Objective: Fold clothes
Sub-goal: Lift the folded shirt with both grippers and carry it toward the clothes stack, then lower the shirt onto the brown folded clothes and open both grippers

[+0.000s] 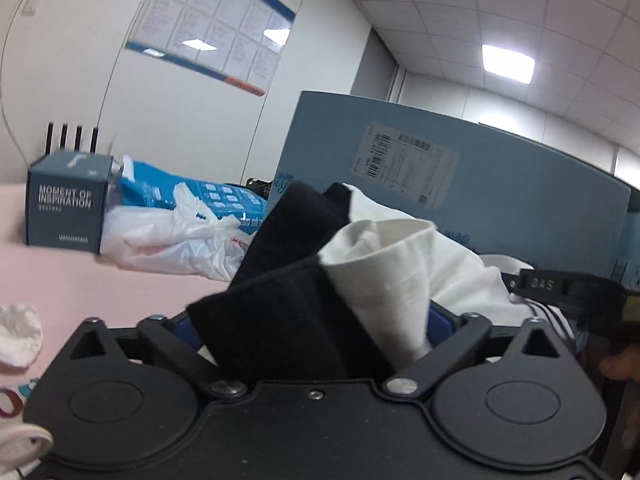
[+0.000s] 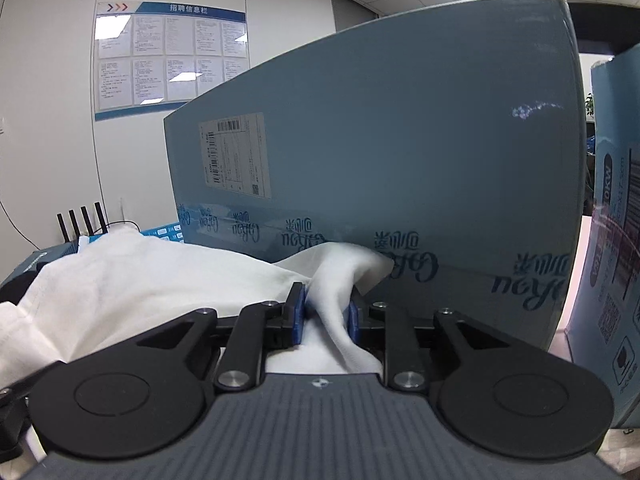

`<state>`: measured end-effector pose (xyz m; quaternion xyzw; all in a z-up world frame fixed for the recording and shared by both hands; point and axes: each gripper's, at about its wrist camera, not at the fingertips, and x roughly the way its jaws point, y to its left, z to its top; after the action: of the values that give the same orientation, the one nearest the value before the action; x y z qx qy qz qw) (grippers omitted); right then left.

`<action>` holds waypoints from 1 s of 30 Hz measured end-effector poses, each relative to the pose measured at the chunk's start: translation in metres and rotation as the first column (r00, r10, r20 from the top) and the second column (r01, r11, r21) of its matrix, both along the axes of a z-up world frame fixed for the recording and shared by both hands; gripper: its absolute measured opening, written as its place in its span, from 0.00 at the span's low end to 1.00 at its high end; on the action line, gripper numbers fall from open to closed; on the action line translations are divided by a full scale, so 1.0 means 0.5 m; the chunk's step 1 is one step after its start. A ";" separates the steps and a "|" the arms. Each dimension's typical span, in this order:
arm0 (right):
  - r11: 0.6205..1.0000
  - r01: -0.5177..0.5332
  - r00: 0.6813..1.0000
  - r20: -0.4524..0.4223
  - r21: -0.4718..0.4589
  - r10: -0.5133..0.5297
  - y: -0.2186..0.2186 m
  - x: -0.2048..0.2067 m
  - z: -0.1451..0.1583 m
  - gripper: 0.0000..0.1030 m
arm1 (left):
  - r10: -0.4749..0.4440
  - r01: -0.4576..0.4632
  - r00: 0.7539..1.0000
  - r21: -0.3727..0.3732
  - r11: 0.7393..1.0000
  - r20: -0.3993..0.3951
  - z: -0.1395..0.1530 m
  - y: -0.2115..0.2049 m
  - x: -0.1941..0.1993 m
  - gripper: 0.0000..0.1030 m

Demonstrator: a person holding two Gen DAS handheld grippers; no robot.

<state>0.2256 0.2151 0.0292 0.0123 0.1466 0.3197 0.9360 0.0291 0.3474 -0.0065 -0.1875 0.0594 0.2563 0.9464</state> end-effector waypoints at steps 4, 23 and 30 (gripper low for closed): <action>0.999 0.037 0.999 0.014 0.032 -0.038 -0.021 -0.014 0.024 0.47 | 0.001 -0.002 0.998 0.008 1.000 0.066 -0.004 -0.008 -0.018 1.00; 0.987 0.158 0.987 0.021 0.016 -0.158 -0.341 -0.268 0.177 0.85 | -0.072 0.054 0.988 0.133 0.990 0.136 0.133 -0.210 -0.151 1.00; 0.988 0.151 0.989 -0.011 0.034 -0.150 -0.474 -0.369 0.159 0.88 | -0.090 0.084 0.995 0.136 0.987 0.043 0.126 -0.350 -0.211 1.00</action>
<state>0.0409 -0.0217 0.1085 0.0410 0.1436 0.2505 0.9565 -0.0766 0.1725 0.0565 -0.1269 0.0271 0.2135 0.9683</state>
